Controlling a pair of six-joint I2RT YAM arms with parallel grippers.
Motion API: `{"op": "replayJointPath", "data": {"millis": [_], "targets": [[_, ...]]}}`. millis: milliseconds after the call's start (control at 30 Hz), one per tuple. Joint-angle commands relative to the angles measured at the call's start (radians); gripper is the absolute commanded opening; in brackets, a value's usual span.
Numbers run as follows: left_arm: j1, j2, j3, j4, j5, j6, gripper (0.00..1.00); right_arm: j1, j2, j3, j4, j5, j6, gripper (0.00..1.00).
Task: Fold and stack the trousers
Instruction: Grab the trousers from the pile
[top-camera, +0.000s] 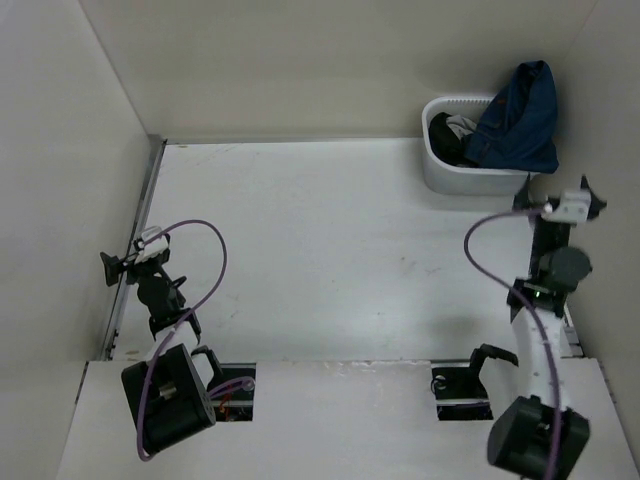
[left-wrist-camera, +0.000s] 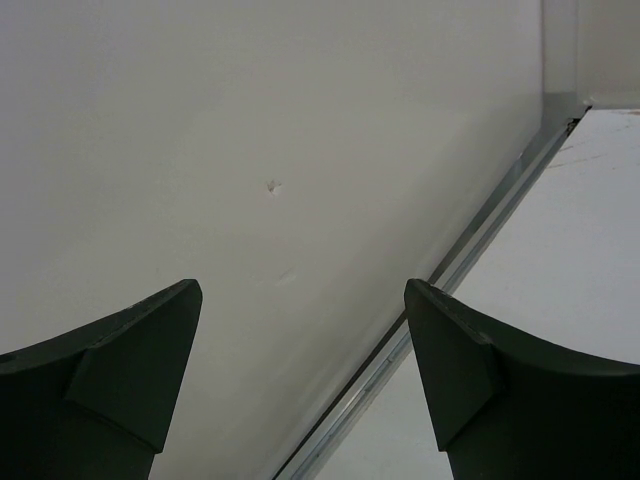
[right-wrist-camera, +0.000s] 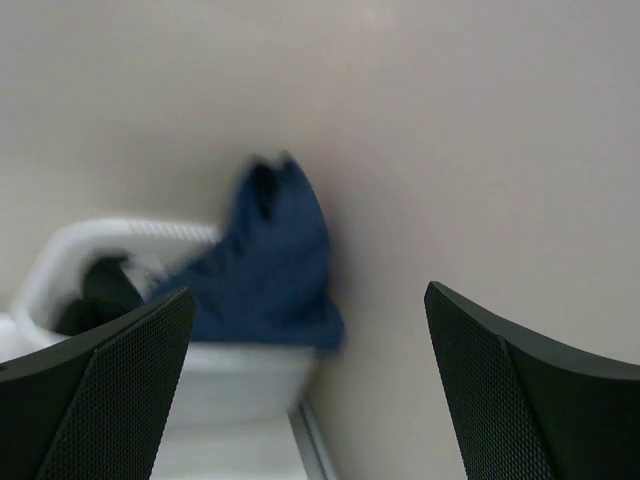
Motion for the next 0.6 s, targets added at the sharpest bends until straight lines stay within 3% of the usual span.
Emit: {"op": "replayJointPath", "data": {"millis": [0,133,200,267,300,333,433,567], "targets": [[0.008,0.01,0.013,0.086,0.005,-0.017,0.84,0.236,0.189,0.488,-0.5,0.236,-0.188,1.0],[0.011,0.018,0.016,0.091,0.005,-0.018,0.84,0.398,0.369,0.751,-0.522,0.689,-0.081,1.0],[0.006,0.021,0.016,0.094,0.001,-0.016,0.85,0.453,0.452,0.851,-0.533,0.672,-0.122,1.0],[-0.001,0.03,0.043,0.056,-0.001,-0.004,0.88,0.461,0.598,1.01,-0.707,0.655,-0.18,1.0],[-0.015,0.038,0.092,-0.037,0.004,0.018,0.88,0.466,0.738,1.171,-0.907,0.727,-0.167,1.0],[-0.039,0.045,0.158,-0.181,0.008,0.047,0.87,0.466,0.795,1.238,-0.983,0.753,-0.142,1.0],[-0.144,0.105,0.492,-0.83,0.057,0.085,0.79,0.452,1.025,1.507,-1.288,0.763,0.027,1.0],[-0.21,0.218,0.854,-1.229,0.304,-0.055,0.79,0.377,1.186,1.701,-1.442,0.643,0.279,1.0]]}}
